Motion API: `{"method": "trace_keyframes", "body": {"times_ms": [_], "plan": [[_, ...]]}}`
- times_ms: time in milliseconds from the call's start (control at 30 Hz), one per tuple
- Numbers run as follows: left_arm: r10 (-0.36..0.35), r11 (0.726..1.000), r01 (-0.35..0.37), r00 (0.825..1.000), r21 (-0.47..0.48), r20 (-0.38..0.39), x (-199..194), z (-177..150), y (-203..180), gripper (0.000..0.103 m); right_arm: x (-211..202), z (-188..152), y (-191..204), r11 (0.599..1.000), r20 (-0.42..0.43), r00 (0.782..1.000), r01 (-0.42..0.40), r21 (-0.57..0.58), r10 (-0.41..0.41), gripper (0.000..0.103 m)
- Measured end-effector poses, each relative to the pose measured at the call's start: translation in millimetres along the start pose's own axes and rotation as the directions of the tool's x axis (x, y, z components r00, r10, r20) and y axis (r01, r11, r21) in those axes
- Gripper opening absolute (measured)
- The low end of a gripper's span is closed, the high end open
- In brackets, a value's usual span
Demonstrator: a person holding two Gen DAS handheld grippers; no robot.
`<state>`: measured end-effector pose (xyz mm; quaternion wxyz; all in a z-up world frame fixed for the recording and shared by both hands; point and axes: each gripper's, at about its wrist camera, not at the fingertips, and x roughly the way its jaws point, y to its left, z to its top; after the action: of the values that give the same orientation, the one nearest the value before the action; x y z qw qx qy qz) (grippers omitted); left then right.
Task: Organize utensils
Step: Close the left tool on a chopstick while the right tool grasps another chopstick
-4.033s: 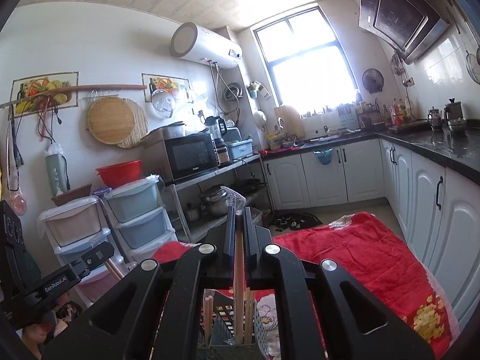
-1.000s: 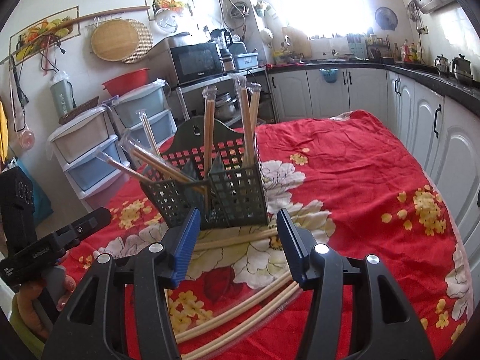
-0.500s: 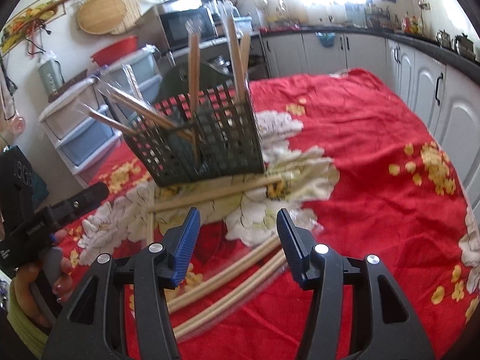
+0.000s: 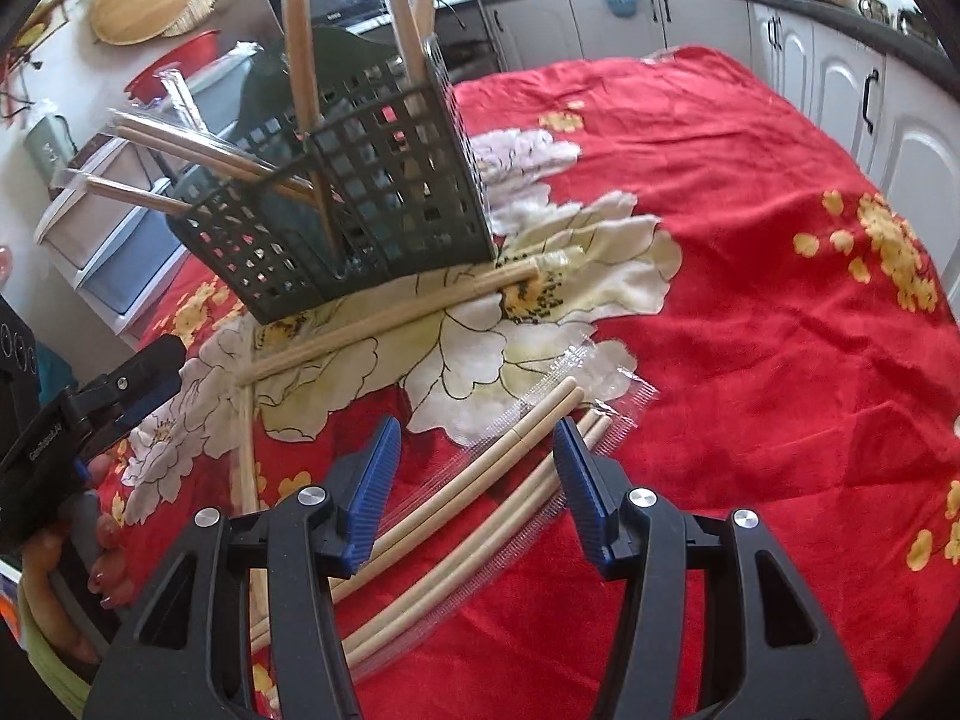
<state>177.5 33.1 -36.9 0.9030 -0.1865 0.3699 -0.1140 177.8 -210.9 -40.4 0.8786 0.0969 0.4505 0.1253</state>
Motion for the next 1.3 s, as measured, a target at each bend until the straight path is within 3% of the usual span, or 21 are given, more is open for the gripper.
{"method": "trace_keyframes", "body": {"times_ms": [333, 467, 567, 867, 967, 1300], "plan": [[-0.070, 0.989, 0.054, 0.991, -0.138, -0.113, 33.7, 11.6, 24.3, 0.046, 19.1, 12.5, -5.1, 0.996, -0.043, 0.998, -0.031, 0.079, 0.034, 0.050], [-0.098, 0.978, 0.070, 0.986, -0.197, -0.133, 42.8, 13.5, 35.2, 0.036, 21.1, 16.9, -10.5, 0.990, -0.045, 0.997, -0.060, 0.127, 0.067, 0.042], [-0.114, 0.972, 0.079, 0.982, -0.223, -0.149, 45.9, 16.7, 39.5, 0.035, 23.2, 19.1, -13.1, 0.987, -0.047, 0.996, -0.070, 0.143, 0.077, 0.039], [-0.101, 0.973, 0.049, 0.969, -0.228, -0.225, 61.8, 32.8, 38.5, 0.034, 31.4, 25.8, -12.6, 0.984, -0.063, 0.993, -0.089, 0.156, 0.100, 0.028], [-0.085, 0.974, 0.030, 0.968, -0.226, -0.237, 66.4, 36.6, 41.9, 0.022, 34.9, 27.8, -12.6, 0.982, -0.068, 0.992, -0.097, 0.164, 0.110, 0.024], [-0.072, 0.982, 0.033, 0.976, -0.187, -0.204, 62.5, 29.7, 43.6, 0.010, 39.2, 31.0, -8.5, 0.976, -0.068, 0.984, -0.150, 0.157, 0.162, 0.017]]}}
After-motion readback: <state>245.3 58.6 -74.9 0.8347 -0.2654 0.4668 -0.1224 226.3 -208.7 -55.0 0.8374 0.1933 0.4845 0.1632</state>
